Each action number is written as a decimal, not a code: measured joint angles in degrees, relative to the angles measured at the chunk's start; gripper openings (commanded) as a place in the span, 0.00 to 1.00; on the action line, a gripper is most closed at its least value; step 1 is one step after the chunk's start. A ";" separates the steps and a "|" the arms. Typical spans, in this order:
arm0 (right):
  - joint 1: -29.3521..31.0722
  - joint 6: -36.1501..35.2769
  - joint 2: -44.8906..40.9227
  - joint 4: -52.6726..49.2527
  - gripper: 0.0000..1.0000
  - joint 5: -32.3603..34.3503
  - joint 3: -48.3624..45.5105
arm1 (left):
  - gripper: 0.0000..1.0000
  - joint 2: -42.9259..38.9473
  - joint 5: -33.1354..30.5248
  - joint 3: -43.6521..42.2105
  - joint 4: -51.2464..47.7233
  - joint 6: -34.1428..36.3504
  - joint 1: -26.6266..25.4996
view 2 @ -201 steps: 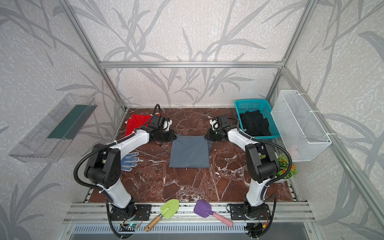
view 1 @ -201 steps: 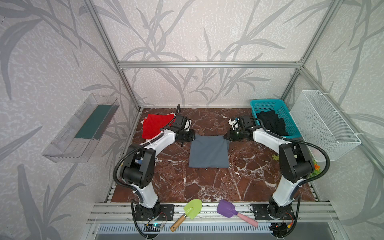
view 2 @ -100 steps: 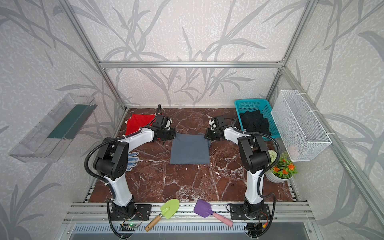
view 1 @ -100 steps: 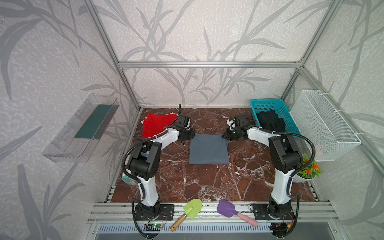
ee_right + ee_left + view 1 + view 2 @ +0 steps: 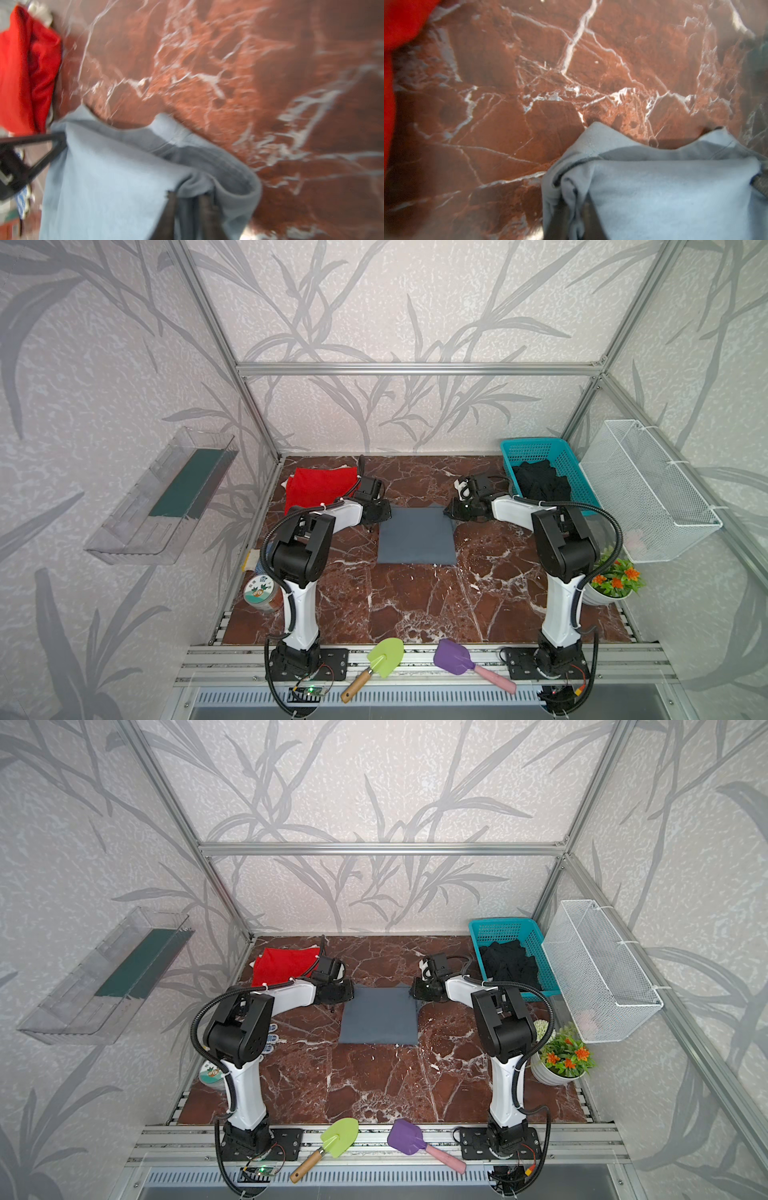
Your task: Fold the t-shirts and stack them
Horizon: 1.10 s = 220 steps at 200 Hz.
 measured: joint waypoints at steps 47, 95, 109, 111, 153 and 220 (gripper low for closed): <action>0.17 0.09 -4.85 0.39 0.42 1.81 -3.96 | 0.46 -5.84 -2.10 -3.63 0.81 0.92 0.02; 3.98 3.02 -9.49 0.90 0.42 0.96 -3.43 | 0.51 -11.96 -0.92 -3.82 3.89 -0.42 -2.43; 6.14 4.61 -8.50 1.84 0.42 -0.33 -2.56 | 0.51 -11.34 0.63 -3.82 5.66 -1.86 -3.78; 6.43 4.85 -8.24 2.05 0.42 -0.63 -2.36 | 0.51 -11.13 0.76 -3.80 5.90 -2.12 -3.91; 10.43 9.84 0.70 7.80 0.42 -3.61 2.75 | 0.49 -3.61 3.17 -3.06 10.32 -6.64 -5.64; 8.02 14.43 7.52 14.21 0.42 -5.01 4.24 | 0.48 1.81 3.10 -2.75 16.20 -9.97 -4.02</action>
